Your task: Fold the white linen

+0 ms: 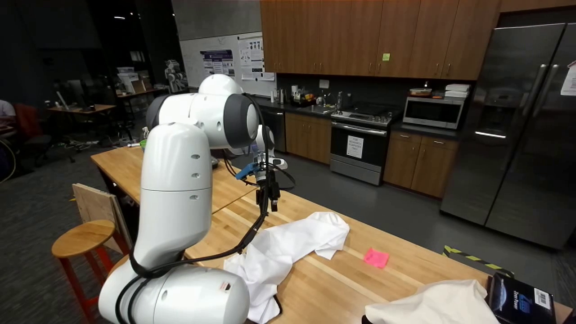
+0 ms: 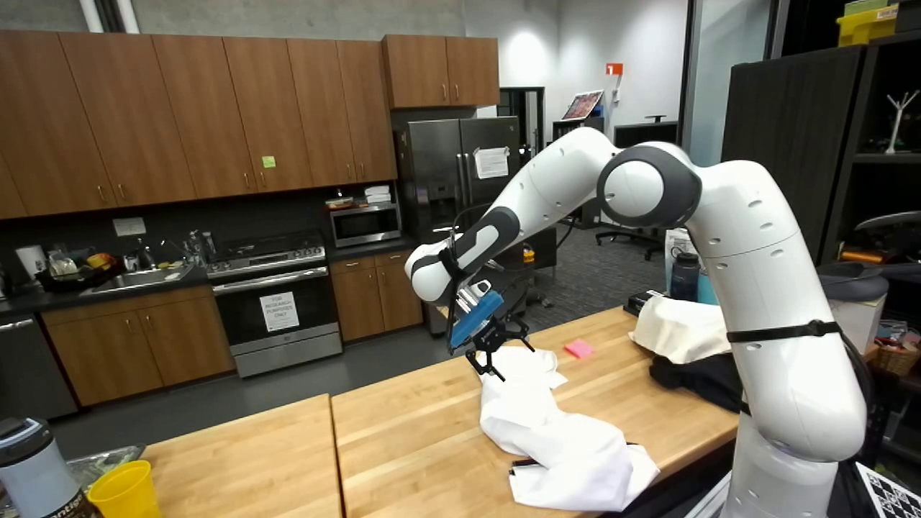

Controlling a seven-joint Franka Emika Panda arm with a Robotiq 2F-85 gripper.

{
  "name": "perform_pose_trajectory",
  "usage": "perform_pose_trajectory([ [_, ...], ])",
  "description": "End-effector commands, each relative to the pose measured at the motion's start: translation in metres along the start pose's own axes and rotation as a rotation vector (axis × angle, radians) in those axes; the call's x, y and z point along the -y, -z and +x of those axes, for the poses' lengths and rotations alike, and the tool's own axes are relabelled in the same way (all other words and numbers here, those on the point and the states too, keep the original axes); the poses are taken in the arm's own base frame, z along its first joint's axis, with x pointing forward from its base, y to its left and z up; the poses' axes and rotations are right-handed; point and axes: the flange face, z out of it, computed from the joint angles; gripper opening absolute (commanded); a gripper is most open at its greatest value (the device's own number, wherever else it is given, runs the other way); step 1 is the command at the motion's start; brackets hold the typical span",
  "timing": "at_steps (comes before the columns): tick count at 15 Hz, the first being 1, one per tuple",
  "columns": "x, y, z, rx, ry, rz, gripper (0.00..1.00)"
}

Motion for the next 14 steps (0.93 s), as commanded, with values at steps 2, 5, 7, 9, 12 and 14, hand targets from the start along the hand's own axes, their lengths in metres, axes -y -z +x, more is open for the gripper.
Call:
perform_pose_trajectory([
  [2,0.000,0.001,0.000,0.001,0.000,0.000,1.00],
  [5,0.000,0.001,0.000,0.000,0.000,0.000,1.00],
  [7,0.000,0.001,0.000,0.000,0.000,0.000,1.00],
  [9,0.000,0.001,0.000,0.000,0.000,0.000,1.00],
  [12,0.006,0.010,0.002,-0.006,-0.020,0.007,1.00],
  [14,0.014,0.026,-0.004,-0.097,0.076,-0.019,1.00],
])
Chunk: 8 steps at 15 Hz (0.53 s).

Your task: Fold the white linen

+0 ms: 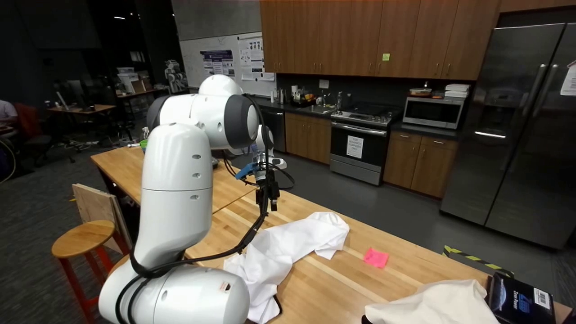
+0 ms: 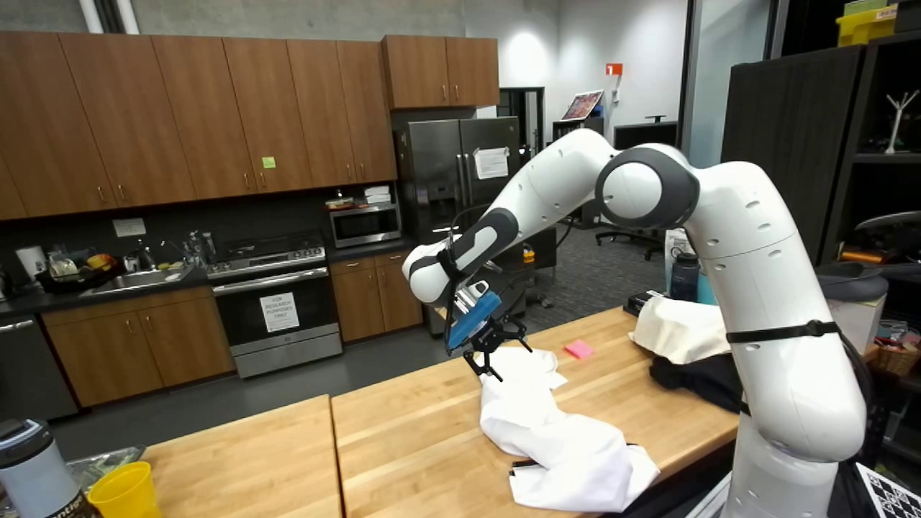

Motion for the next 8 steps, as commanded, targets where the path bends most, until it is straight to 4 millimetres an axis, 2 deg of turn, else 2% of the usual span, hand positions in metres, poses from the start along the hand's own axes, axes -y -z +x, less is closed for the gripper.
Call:
perform_pose_trajectory([
  [1,0.013,0.029,-0.004,-0.157,0.060,-0.040,1.00],
  [5,0.031,0.058,-0.017,-0.396,0.070,-0.017,1.00],
  [8,0.057,0.071,-0.033,-0.384,0.163,0.181,1.00],
])
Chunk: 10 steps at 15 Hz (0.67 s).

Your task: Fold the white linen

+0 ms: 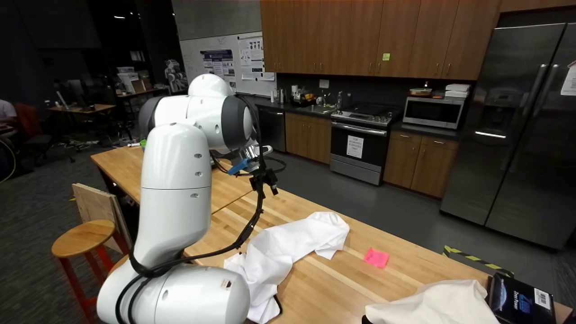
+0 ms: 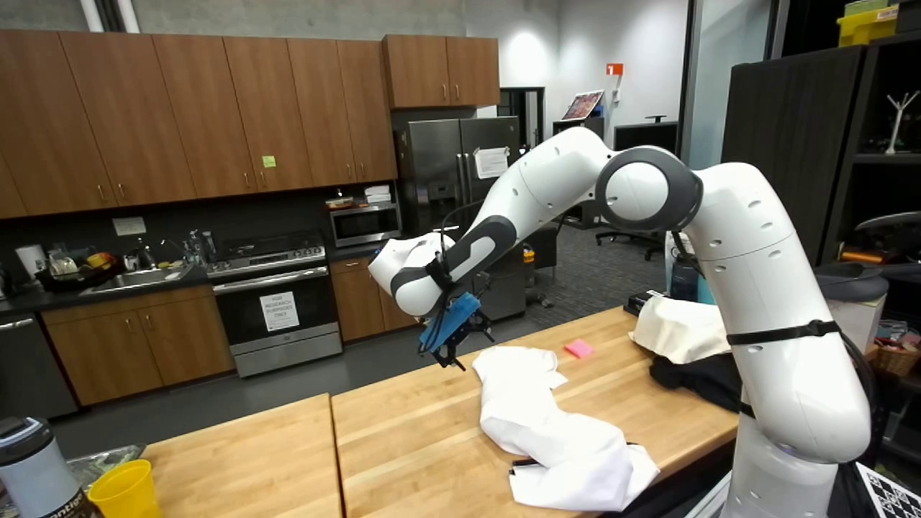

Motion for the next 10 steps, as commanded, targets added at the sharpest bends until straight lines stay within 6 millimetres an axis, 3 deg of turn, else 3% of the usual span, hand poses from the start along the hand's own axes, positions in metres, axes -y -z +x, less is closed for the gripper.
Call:
perform_pose_trajectory([
  [1,0.023,0.018,-0.012,0.005,0.046,0.197,1.00],
  [6,0.056,0.015,-0.043,0.119,0.138,0.452,1.00],
  [8,0.067,0.006,-0.056,0.124,0.216,0.535,1.00],
  [10,0.078,-0.011,-0.066,0.116,0.361,0.487,1.00],
])
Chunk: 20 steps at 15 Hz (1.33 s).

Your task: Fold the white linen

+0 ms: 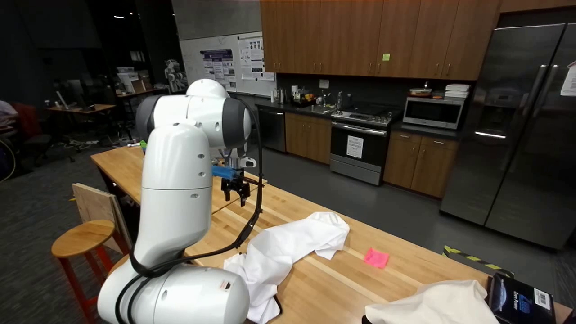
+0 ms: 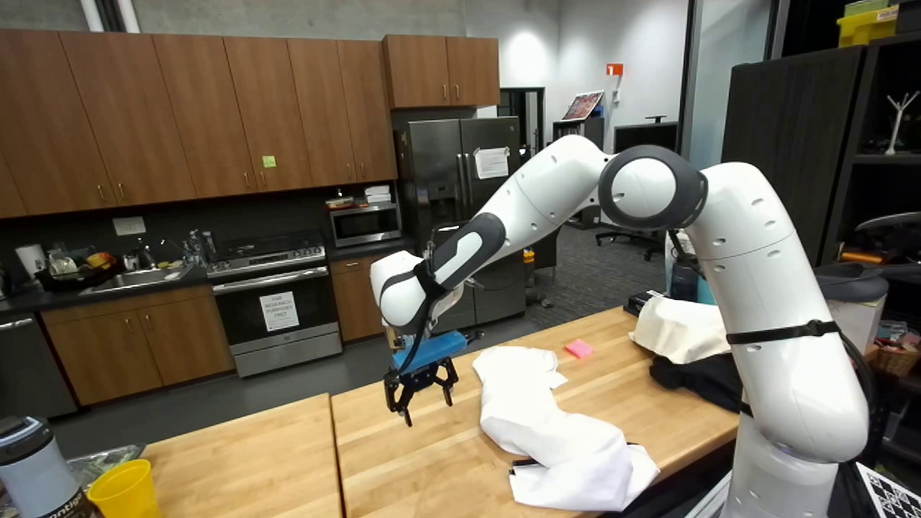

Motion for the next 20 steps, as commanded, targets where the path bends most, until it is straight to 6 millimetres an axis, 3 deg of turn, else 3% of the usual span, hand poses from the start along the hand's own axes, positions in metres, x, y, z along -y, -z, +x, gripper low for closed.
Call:
perform_pose_trajectory([
  [1,0.001,-0.009,-0.004,0.013,0.054,-0.005,1.00],
  [3,0.001,-0.017,-0.007,0.024,0.065,-0.014,1.00],
  [6,0.001,-0.014,-0.005,0.018,0.064,-0.011,1.00],
  [10,0.002,-0.018,-0.021,-0.017,0.332,-0.082,1.00],
  [14,-0.036,-0.037,-0.034,-0.022,0.553,-0.147,1.00],
  [20,-0.120,-0.065,-0.051,0.068,0.829,-0.217,1.00],
])
